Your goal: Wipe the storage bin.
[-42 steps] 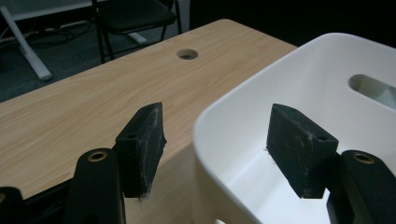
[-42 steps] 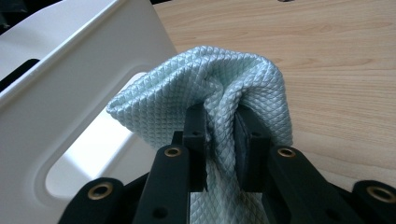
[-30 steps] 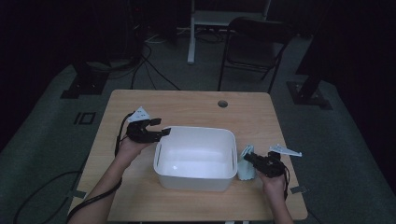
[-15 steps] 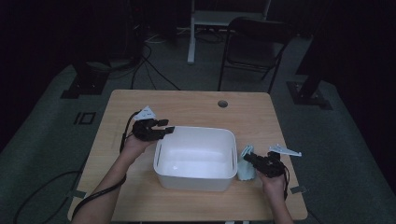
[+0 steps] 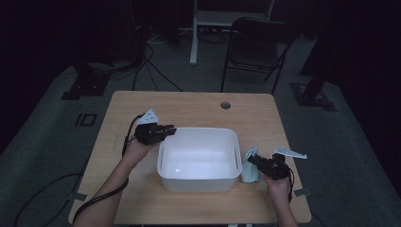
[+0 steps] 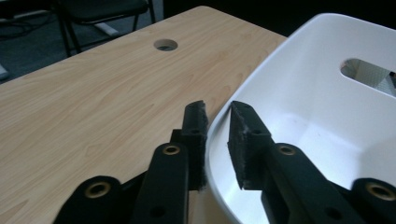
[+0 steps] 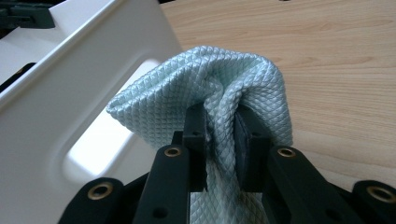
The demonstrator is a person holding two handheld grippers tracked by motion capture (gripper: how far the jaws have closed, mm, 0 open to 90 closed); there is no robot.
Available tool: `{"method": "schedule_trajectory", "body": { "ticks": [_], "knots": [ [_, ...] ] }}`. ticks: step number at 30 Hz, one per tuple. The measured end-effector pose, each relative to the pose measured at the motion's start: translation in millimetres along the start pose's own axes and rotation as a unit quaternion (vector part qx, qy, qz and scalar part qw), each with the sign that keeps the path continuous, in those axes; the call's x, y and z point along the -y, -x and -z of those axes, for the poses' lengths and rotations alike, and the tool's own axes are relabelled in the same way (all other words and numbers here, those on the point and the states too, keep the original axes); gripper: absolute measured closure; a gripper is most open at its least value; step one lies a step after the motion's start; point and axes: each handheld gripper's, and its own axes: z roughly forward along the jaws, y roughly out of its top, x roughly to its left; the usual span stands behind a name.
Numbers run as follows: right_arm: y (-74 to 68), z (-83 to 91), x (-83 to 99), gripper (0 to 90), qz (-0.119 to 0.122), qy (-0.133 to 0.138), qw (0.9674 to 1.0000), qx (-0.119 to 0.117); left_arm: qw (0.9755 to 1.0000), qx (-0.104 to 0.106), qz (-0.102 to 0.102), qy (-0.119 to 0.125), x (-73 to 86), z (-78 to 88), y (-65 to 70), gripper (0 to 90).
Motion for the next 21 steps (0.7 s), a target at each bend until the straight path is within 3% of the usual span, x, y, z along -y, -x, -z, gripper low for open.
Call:
{"method": "schedule_trajectory", "body": {
  "ticks": [8, 14, 17, 21],
  "knots": [
    [2.2, 0.2, -0.3, 76.8, -0.006, 0.002, 1.0, 0.0, 0.9997, -0.017, 0.018, 0.006, 7.6, 10.9, 4.9, 82.9],
    [0.5, -0.5, -0.1, 76.8, -0.005, 0.001, 1.0, -0.002, 0.9997, -0.006, 0.021, 0.007, 1.9, 9.2, 0.4, 74.3],
    [1.1, -0.9, 0.2, 76.8, -0.004, -0.001, 1.0, -0.001, 0.9998, 0.004, 0.019, 0.002, -0.8, 5.5, -0.7, 74.3],
    [1.4, -0.4, 0.5, 76.8, -0.004, 0.0, 1.0, -0.002, 0.9993, 0.016, 0.034, 0.001, -0.6, 1.7, -2.6, 74.6]
  ]
}}
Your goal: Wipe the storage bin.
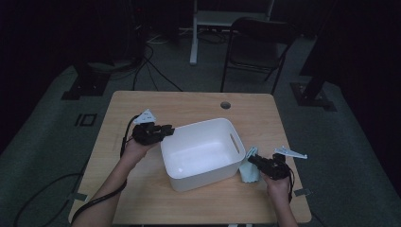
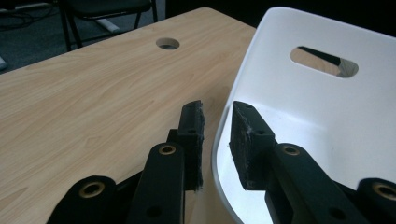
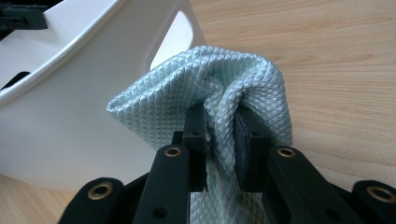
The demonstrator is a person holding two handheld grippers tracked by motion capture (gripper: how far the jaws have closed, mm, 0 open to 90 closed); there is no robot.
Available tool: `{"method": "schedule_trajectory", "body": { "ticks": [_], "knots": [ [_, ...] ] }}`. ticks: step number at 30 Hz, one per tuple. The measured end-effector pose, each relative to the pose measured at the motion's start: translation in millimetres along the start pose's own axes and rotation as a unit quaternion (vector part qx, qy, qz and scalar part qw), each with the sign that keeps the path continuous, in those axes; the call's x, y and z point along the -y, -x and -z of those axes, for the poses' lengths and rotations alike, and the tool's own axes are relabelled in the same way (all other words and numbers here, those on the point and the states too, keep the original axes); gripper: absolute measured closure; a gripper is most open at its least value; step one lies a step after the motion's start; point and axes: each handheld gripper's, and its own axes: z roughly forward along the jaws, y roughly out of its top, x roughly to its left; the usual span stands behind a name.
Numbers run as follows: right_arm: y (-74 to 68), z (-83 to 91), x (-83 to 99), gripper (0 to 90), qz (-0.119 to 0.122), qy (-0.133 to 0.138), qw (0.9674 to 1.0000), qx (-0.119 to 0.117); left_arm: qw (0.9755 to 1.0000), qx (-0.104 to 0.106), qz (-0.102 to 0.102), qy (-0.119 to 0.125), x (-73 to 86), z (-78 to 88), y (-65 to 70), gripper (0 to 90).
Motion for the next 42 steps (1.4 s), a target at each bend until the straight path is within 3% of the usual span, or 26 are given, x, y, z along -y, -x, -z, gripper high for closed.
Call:
{"method": "schedule_trajectory", "body": {
  "ticks": [4, 7, 13, 17, 25, 38, 42],
  "knots": [
    [0.5, 0.4, -0.1, 76.8, -0.003, 0.0, 1.0, -0.001, 0.9999, -0.008, 0.008, 0.007, 2.5, -0.9, 2.1, 79.8],
    [-0.1, -0.5, 0.0, 76.8, 0.0, -0.002, 1.0, 0.0, 0.9999, -0.012, -0.008, 0.006, 3.9, 0.7, 5.7, 81.9],
    [-0.3, -0.2, 0.2, 76.8, 0.0, 0.0, 1.0, 0.0, 0.9997, -0.025, -0.001, 0.007, 9.5, 8.7, 12.1, 86.0],
    [-0.8, -0.7, 0.5, 76.8, -0.001, -0.002, 1.0, -0.001, 0.9985, -0.055, 0.002, 0.009, 13.6, 15.2, 18.7, 86.0],
    [-3.7, -2.5, -0.6, 76.8, 0.003, -0.003, 1.0, -0.005, 0.9966, -0.082, -0.002, 0.003, 16.1, 18.8, 26.7, 85.7],
    [-16.4, 1.5, -6.0, 76.9, 0.017, 0.004, 0.9995, -0.025, 0.9965, -0.077, 0.022, 0.023, 20.5, 16.2, 28.5, 85.7],
    [-22.4, 4.8, -10.6, 77.0, 0.024, 0.011, 0.9991, -0.033, 0.9965, -0.081, 0.013, 0.017, 19.4, 14.7, 31.8, 85.6]
  ]
}}
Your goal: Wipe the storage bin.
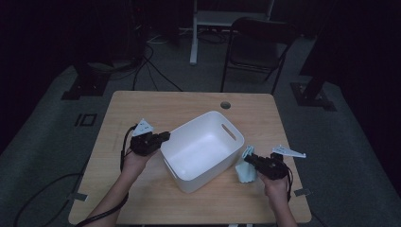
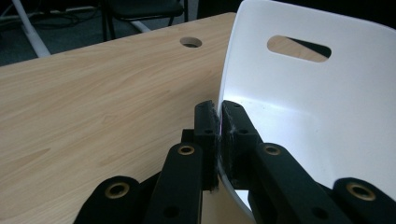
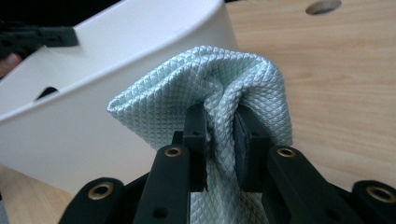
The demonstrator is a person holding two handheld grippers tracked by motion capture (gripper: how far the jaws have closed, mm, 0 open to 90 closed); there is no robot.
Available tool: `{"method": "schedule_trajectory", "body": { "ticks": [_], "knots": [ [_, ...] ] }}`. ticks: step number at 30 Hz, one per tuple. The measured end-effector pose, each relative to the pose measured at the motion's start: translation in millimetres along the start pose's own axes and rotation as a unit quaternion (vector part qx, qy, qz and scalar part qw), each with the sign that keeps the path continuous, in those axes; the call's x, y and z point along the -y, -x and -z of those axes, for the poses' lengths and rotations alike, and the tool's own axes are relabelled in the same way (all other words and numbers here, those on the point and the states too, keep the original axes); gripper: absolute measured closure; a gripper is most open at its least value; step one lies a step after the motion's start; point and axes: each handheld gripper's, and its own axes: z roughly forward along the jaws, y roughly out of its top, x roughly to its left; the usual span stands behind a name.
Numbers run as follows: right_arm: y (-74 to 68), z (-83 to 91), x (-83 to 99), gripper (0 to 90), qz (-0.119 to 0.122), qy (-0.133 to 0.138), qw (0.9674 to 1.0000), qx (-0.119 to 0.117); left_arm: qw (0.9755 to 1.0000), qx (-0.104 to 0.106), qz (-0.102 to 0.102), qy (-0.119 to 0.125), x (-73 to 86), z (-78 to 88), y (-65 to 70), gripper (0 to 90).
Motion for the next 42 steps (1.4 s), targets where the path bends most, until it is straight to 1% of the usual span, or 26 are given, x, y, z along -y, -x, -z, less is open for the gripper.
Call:
{"method": "schedule_trajectory", "body": {
  "ticks": [1, 3, 7, 8, 11, 13, 15, 17, 21, 25, 29, 32, 35, 36, 39, 42],
  "knots": [
    [-1.9, 0.9, -1.6, 77.0, 0.0, 0.003, 1.0, -0.003, 1.0, 0.001, 0.0, -0.003, -0.4, -0.6, 0.1, 85.5],
    [-5.2, 2.1, -5.1, 77.0, 0.007, 0.006, 0.9999, -0.007, 0.9998, -0.005, -0.009, -0.014, -0.6, -3.3, 1.6, 85.4],
    [-10.8, 3.5, -11.7, 77.0, 0.012, 0.016, 0.9997, -0.014, 0.9997, -0.008, -0.016, -0.016, -1.4, -5.8, 3.1, 85.0],
    [-11.5, 3.3, -13.1, 77.0, 0.012, 0.018, 0.9996, -0.015, 0.9997, -0.007, -0.014, -0.016, -1.5, -6.1, 3.0, 85.0],
    [-11.1, 0.8, -17.7, 77.0, 0.013, 0.021, 0.9996, -0.012, 0.9998, -0.002, -0.012, -0.017, -2.0, -6.9, 2.9, 85.2],
    [-10.4, -2.2, -19.8, 77.0, 0.012, 0.022, 0.9997, -0.007, 0.9997, -0.003, -0.016, -0.019, -2.6, -7.4, 3.9, 85.4],
    [-9.4, -4.3, -19.9, 77.1, 0.008, 0.025, 0.9996, -0.008, 0.9996, -0.002, -0.018, -0.02, -2.9, -7.7, 4.1, 85.5],
    [-7.7, -5.5, -18.9, 77.1, 0.006, 0.023, 0.9997, -0.003, 0.9997, 0.003, -0.017, -0.018, -2.8, -8.4, 3.8, 85.6],
    [-2.5, -12.0, -11.9, 77.1, 0.001, 0.01, 0.9999, 0.006, 0.9996, 0.003, -0.019, -0.02, -3.8, -9.0, 4.3, 85.8],
    [5.1, -19.2, -4.4, 77.1, -0.012, -0.003, 0.9998, 0.013, 0.9996, 0.003, -0.02, -0.02, -3.8, -9.2, 4.6, 85.8],
    [11.7, -25.2, 1.0, 77.2, -0.025, -0.013, 0.9995, 0.017, 0.9997, 0.003, -0.015, -0.019, -3.9, -9.6, 4.8, 85.8],
    [14.6, -28.7, 4.4, 77.2, -0.025, -0.022, 0.9992, 0.021, 0.9997, 0.002, -0.014, -0.018, -3.8, -9.8, 5.2, 85.8],
    [18.8, -33.9, 9.2, 77.2, -0.029, -0.031, 0.9987, 0.027, 0.9998, 0.002, -0.014, -0.017, -3.6, -9.9, 5.8, 85.9],
    [20.3, -36.0, 10.9, 77.2, -0.031, -0.034, 0.9985, 0.03, 0.9997, 0.002, -0.018, -0.019, -3.9, -9.9, 6.0, 85.9],
    [25.8, -42.1, 14.7, 77.2, -0.034, -0.047, 0.9976, 0.038, 0.9997, 0.003, -0.015, -0.018, -3.8, -10.0, 6.0, 85.8],
    [28.3, -44.0, 15.8, 77.5, -0.043, -0.052, 0.997, 0.037, 0.9997, 0.001, -0.013, -0.021, -4.5, -10.2, 6.2, 85.9]
  ]
}}
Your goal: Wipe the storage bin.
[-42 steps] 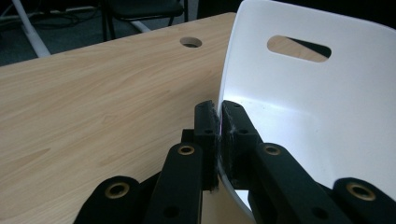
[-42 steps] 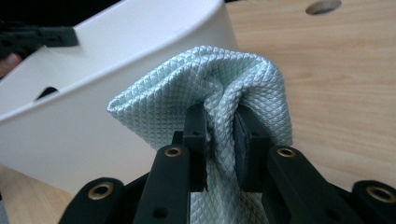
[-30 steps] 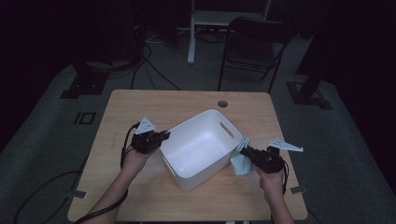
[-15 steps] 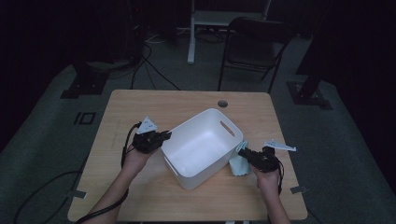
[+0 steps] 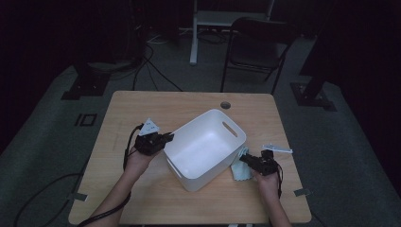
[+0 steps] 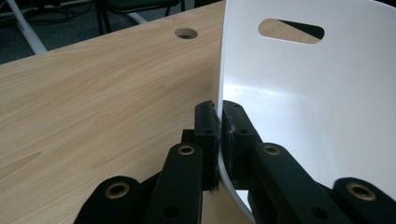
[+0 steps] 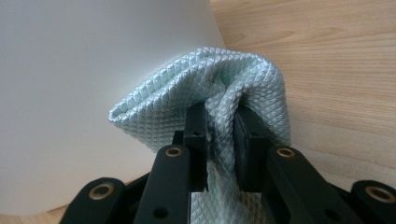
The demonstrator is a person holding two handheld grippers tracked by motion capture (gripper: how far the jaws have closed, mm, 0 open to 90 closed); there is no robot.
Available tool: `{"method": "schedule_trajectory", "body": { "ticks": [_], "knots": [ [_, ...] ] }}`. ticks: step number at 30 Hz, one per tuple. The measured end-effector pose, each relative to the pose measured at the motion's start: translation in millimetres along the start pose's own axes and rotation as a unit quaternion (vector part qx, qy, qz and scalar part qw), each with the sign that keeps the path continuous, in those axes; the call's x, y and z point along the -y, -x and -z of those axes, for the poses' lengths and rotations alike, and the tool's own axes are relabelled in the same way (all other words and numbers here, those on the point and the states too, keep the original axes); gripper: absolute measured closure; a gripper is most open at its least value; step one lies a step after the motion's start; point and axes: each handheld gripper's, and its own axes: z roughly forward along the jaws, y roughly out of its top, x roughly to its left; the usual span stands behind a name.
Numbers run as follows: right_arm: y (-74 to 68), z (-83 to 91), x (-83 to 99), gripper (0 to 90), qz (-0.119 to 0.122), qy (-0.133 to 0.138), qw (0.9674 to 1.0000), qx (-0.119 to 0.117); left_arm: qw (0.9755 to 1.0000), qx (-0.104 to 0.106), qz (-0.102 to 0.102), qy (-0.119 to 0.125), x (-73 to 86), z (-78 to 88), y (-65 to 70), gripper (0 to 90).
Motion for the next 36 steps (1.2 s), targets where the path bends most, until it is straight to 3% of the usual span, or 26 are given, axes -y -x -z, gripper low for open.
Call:
{"method": "schedule_trajectory", "body": {
  "ticks": [5, 10, 13, 23, 36],
  "knots": [
    [-14.4, 14.9, -9.7, 77.6, 0.014, 0.024, 0.9995, -0.016, 1.0, 0.0, 0.002, -0.002, -0.5, -0.3, 0.2, 85.8],
    [-38.2, 39.0, -24.6, 77.6, 0.035, 0.072, 0.9953, -0.054, 1.0, -0.001, 0.001, -0.004, -0.9, -0.5, 1.0, 85.8],
    [-46.1, 41.8, -28.2, 77.5, 0.047, 0.077, 0.9945, -0.054, 1.0, 0.002, 0.001, -0.003, -0.8, -0.6, 0.4, 85.8],
    [-38.3, 29.8, -20.6, 77.4, 0.049, 0.063, 0.9965, -0.027, 1.0, 0.003, -0.005, -0.003, -1.0, -0.8, 0.2, 85.6],
    [-24.0, 10.7, -10.0, 77.4, 0.029, 0.033, 0.9989, -0.014, 0.9999, 0.002, -0.009, -0.006, -1.5, -0.9, 0.8, 85.5]
  ]
}}
